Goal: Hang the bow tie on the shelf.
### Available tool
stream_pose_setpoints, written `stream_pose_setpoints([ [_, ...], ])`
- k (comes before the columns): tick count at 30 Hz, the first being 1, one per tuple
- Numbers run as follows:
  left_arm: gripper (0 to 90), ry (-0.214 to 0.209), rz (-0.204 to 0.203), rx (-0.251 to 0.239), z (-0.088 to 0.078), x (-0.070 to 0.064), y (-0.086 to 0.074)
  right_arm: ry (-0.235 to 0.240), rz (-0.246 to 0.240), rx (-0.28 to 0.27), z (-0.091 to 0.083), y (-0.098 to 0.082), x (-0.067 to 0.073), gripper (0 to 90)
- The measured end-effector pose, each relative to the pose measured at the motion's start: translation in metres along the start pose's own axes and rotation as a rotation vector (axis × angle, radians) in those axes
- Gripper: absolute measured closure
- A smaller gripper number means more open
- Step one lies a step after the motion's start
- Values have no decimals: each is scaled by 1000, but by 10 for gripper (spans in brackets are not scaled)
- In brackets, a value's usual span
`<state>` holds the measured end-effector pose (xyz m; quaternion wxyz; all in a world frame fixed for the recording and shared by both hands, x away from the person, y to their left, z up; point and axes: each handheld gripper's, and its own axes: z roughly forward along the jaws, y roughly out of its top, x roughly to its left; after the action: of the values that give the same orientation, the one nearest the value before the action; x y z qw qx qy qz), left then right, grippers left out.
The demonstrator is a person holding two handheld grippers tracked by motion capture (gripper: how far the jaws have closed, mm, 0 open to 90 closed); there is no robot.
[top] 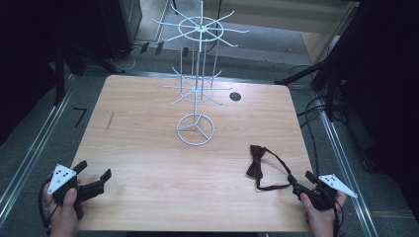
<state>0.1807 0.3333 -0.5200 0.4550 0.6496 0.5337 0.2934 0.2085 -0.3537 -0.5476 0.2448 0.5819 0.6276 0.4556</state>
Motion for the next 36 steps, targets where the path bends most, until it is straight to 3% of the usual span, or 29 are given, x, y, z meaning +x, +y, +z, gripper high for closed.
stream_pose_setpoints([
  [4,85,17,-25,-3,2,2,1,4,-21,4,0,1,3,218],
  [11,85,21,-19,2,3,1,1,8,-27,-9,-4,6,4,213],
  [21,85,32,-35,4,5,3,1,26,-54,-64,-13,33,16,210],
  [25,85,34,-38,7,4,3,1,17,-50,-50,-5,38,19,212],
  [29,86,36,-40,7,4,4,1,49,-64,-3,8,38,28,182],
  [36,86,41,-32,8,5,2,1,88,-78,60,27,36,47,41],
])
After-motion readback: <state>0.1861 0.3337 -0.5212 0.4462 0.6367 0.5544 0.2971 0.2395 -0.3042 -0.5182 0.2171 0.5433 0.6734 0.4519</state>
